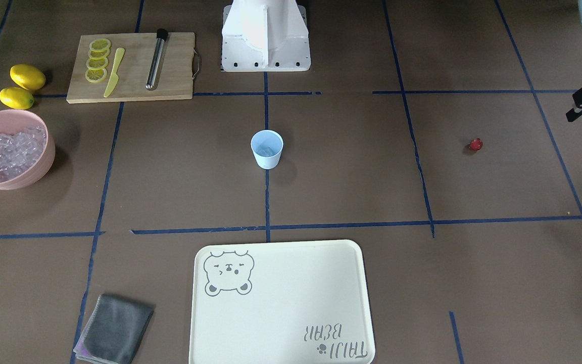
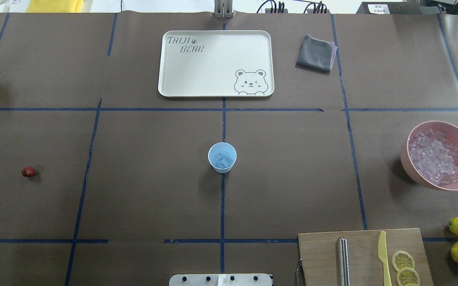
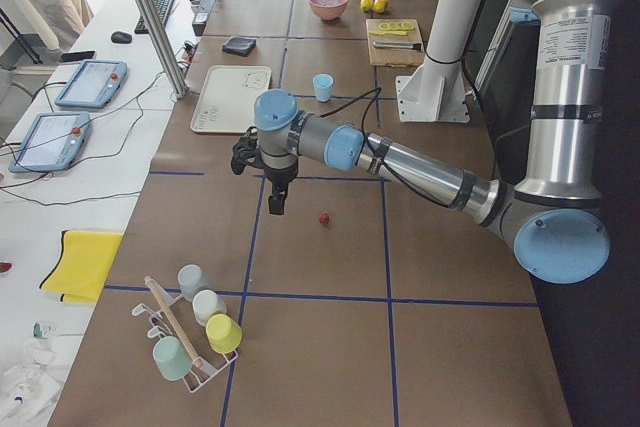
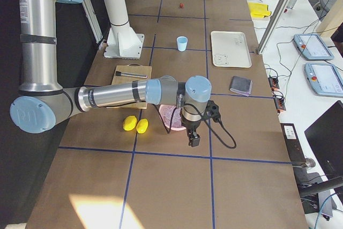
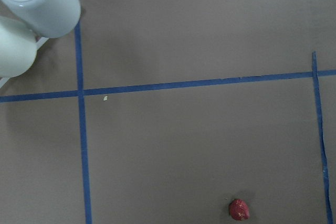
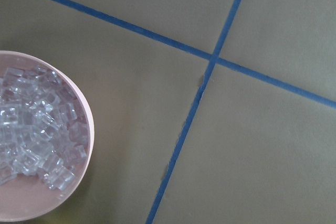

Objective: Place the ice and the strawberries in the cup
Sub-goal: 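Move the left gripper down over the red strawberry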

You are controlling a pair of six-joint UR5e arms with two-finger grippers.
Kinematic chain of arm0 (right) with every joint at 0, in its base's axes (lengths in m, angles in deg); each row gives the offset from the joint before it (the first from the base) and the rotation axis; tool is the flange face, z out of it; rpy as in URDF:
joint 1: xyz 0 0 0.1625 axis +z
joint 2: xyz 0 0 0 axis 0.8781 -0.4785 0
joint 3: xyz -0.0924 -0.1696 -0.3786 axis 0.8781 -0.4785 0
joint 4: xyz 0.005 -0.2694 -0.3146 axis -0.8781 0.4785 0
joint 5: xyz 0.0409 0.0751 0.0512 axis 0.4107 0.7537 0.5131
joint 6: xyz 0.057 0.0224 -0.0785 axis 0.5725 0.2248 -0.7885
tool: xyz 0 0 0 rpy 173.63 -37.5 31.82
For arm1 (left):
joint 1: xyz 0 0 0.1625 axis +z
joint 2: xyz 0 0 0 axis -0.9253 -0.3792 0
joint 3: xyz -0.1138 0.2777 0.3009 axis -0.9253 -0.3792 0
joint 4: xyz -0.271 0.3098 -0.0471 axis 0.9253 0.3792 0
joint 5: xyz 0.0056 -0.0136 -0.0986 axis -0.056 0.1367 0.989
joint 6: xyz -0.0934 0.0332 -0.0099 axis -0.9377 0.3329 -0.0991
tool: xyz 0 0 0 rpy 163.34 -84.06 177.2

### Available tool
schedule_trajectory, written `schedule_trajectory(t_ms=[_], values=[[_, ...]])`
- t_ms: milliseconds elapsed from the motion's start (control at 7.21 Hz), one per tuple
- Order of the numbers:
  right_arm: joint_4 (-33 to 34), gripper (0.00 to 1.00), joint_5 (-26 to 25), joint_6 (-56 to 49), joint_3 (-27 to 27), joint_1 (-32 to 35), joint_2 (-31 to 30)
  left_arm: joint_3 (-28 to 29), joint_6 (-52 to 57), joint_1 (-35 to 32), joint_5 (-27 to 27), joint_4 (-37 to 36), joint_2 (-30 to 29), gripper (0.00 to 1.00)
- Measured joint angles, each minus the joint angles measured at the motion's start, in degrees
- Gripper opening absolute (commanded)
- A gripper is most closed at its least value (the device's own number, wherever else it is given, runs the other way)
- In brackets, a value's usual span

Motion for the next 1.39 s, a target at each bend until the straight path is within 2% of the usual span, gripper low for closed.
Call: schedule_trajectory(t_ms=[277,416,693,970,1109,1386], values=[[-6.13,0.99,1.96,4.26,-5.45,1.49,-1.05,-1.46,-5.54,6.65,-4.41,1.24,0.05,1.0],[-9.57,0.99,2.2,6.21,-7.28,1.62,-1.24,-1.61,-9.32,9.12,-6.71,4.21,1.16,1.0],[-12.26,0.99,2.35,7.43,-8.66,1.7,-1.39,-1.3,-16.53,13.24,-9.06,14.01,5.93,1.0],[-12.67,0.99,2.37,7.54,-8.8,1.7,-1.43,-0.74,-25.42,20.07,-13.89,22.23,8.81,1.0],[-12.73,0.99,2.38,7.53,-8.82,1.71,-1.43,0.72,-28.76,23.11,-16.31,25.29,9.14,1.0],[-12.77,0.99,2.38,7.59,-8.58,1.73,-1.43,7.43,-33.41,26.85,-18.57,34.78,8.84,1.0]])
